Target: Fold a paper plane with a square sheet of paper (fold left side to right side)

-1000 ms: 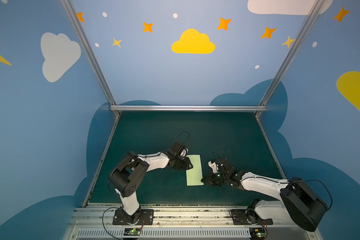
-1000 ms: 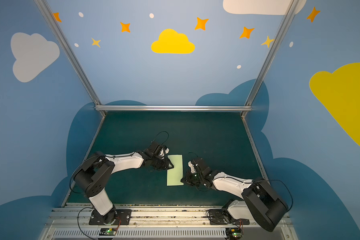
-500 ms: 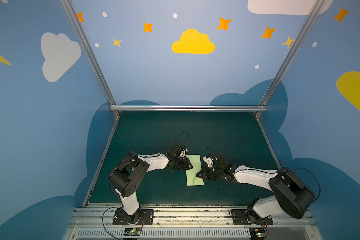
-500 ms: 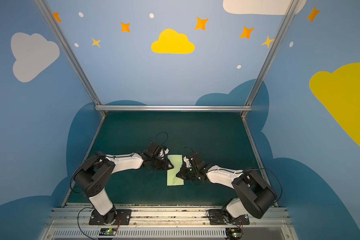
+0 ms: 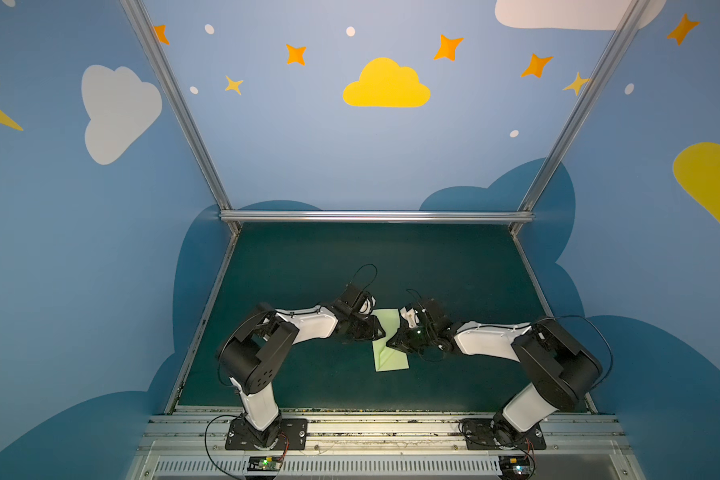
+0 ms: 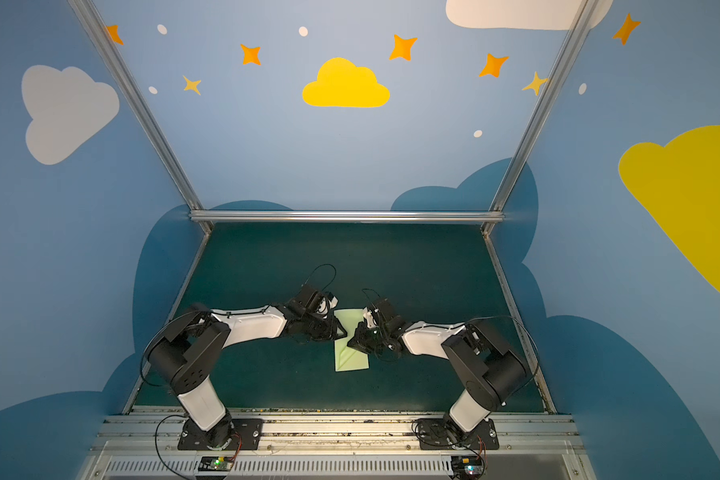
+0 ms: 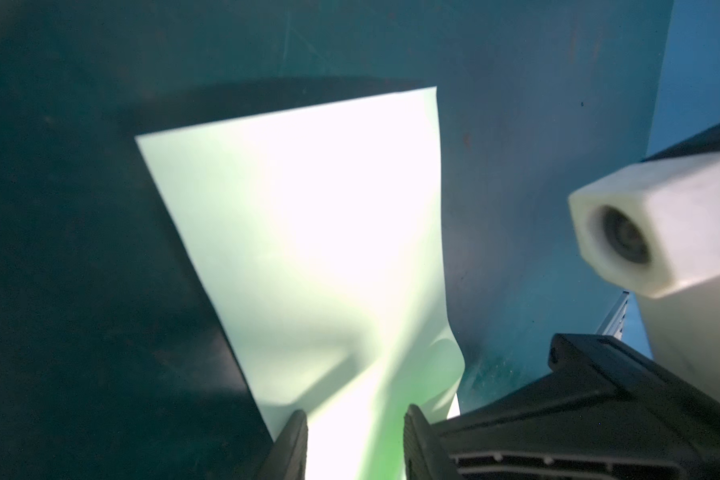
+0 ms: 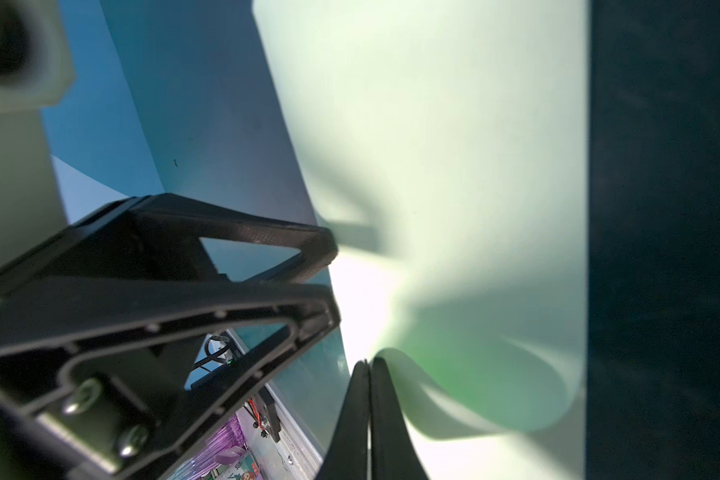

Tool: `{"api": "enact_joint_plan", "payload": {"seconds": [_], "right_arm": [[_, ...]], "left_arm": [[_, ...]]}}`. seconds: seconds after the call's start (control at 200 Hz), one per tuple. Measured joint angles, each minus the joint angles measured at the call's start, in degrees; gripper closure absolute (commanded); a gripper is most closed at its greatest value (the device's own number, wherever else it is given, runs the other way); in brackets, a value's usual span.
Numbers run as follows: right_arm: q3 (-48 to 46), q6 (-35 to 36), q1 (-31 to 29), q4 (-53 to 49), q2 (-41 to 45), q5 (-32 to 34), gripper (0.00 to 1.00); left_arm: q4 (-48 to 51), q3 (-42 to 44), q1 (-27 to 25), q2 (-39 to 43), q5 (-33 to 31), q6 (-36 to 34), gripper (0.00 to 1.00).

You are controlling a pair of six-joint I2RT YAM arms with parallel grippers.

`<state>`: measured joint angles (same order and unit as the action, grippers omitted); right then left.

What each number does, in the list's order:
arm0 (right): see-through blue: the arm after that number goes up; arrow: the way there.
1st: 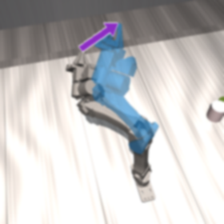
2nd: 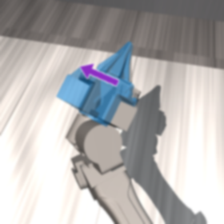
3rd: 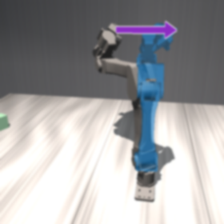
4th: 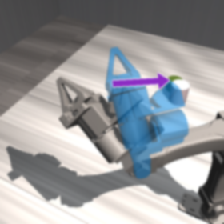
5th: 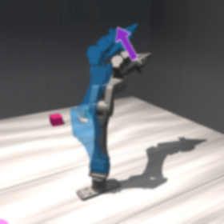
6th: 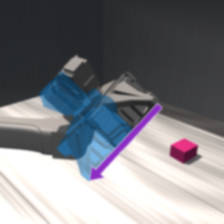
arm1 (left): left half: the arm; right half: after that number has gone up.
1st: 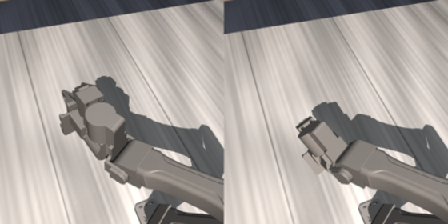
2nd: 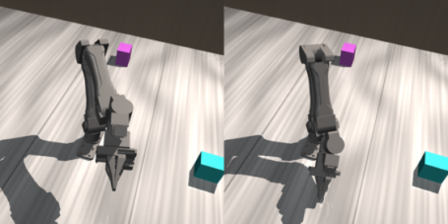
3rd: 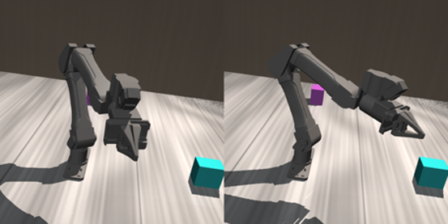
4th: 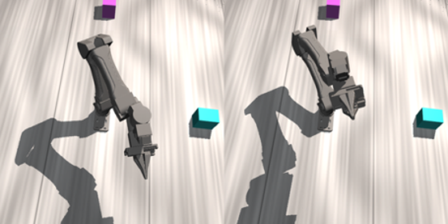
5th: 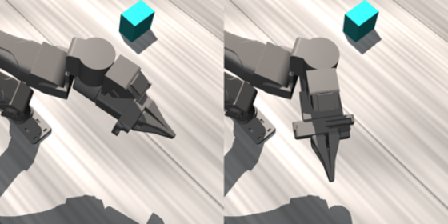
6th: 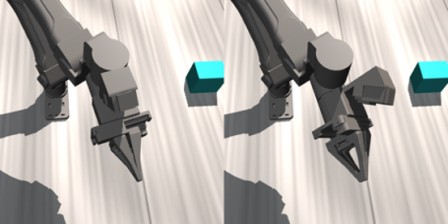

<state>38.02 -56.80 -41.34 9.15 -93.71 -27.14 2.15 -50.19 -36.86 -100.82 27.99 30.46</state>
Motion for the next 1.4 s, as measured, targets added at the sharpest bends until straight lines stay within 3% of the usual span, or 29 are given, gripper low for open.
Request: {"api": "enact_joint_plan", "payload": {"seconds": [0.561, 0.611, 0.776, 1.011, 1.231, 1.397], "right_arm": [[1.9, -0.4, 0.1, 2.4, -3.5, -1.2, 1.0], [1.9, -0.4, 0.1, 2.6, -3.6, -1.2, 0.93], [1.6, -1.0, 0.1, 3.2, -4.4, -1.2, 0.88], [1.4, -1.2, 0.1, 4.5, -4.9, -2.1, 0.69], [1.4, -1.3, 0.2, 4.8, -4.9, -2.7, 0.7], [0.7, -1.4, 0.3, 5.9, -5.2, -2.4, 0.87]], "left_arm": [[0.0, 0.0, 0.0, 0.0, 0.0, 0.0, 0.6], [0.0, 0.0, 0.0, 0.0, 0.0, 0.0, 0.6], [0.0, 0.0, 0.0, 0.0, 0.0, 0.0, 0.61], [-0.3, 0.0, 0.1, 0.0, -0.7, 0.0, 0.61], [-0.6, 0.0, 0.2, 0.0, -1.4, 0.0, 0.61], [-0.6, 0.0, 0.1, 0.0, -1.4, -0.2, 0.61]]}}
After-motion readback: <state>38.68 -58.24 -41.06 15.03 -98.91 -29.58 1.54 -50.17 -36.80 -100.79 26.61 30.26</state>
